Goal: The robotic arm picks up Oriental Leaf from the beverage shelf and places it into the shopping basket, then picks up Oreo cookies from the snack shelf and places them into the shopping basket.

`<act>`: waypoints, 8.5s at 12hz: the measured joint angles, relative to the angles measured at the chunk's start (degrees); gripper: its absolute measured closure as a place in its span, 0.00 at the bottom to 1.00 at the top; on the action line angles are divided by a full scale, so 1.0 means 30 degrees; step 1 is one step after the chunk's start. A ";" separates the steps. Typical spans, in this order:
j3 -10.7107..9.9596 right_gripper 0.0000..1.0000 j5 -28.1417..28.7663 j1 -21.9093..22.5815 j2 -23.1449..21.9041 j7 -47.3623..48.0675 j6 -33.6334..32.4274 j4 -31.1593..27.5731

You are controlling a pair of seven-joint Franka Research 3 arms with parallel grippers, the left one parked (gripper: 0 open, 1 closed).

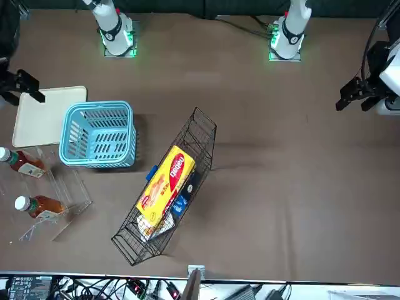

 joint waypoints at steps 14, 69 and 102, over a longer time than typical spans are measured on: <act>-0.0142 0.00 0.0011 -0.5077 0.5963 -1.4514 0.2167 0.5679; 0.0115 0.44 0.0858 -0.5732 0.7899 -1.4817 0.9128 0.0610; 0.0468 0.44 0.0779 0.0465 -0.0584 0.2834 0.0769 -0.2292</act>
